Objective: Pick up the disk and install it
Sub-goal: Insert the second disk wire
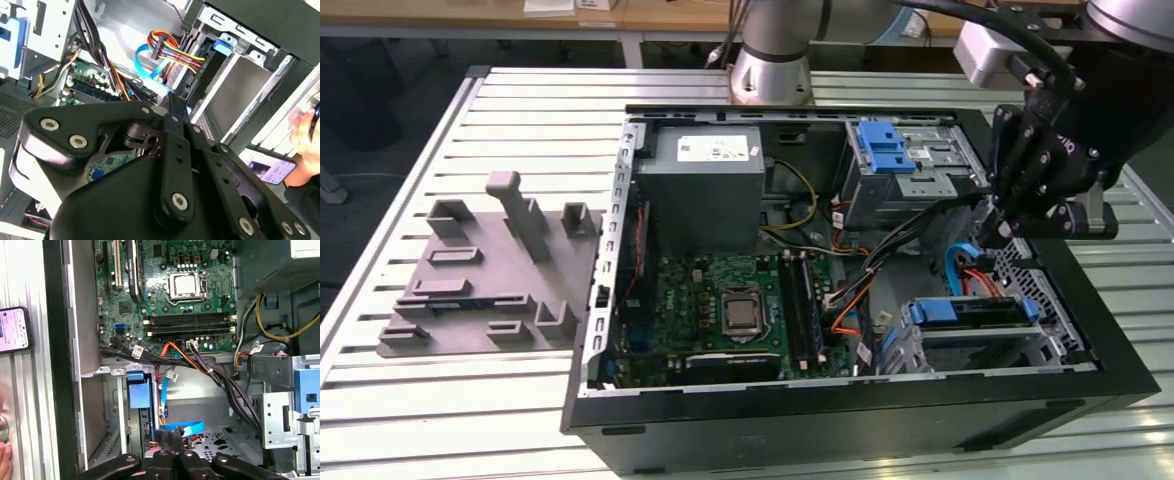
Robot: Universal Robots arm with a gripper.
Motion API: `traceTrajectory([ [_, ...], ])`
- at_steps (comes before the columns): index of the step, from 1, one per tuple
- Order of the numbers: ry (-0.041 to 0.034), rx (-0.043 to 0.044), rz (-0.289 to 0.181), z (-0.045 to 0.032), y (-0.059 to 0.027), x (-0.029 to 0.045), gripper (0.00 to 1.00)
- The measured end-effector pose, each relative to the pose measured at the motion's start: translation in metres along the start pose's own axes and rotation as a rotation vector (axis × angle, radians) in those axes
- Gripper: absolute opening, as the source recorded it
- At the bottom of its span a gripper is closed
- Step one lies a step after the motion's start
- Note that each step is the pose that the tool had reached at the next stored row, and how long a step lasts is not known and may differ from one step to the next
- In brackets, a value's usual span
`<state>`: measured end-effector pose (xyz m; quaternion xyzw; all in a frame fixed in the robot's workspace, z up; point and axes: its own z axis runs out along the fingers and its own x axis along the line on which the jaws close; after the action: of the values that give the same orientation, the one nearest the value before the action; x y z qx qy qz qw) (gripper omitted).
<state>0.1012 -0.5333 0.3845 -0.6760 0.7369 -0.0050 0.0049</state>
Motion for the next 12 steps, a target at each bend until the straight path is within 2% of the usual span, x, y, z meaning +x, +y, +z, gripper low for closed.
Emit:
traceTrajectory([
  [2, 0.0057, 0.0004, -0.005, 0.0001, 0.0001, -0.0005, 0.11],
  [9, 0.0112, 0.0009, -0.014, 0.0050, 0.0002, -0.0014, 0.11],
  [10, 0.0130, 0.0011, -0.015, 0.0054, 0.0002, -0.0014, 0.16],
  [11, 0.0147, 0.0012, -0.015, 0.0058, 0.0002, -0.0014, 0.16],
  [12, 0.0164, 0.0014, -0.016, 0.0063, 0.0002, -0.0014, 0.23],
])
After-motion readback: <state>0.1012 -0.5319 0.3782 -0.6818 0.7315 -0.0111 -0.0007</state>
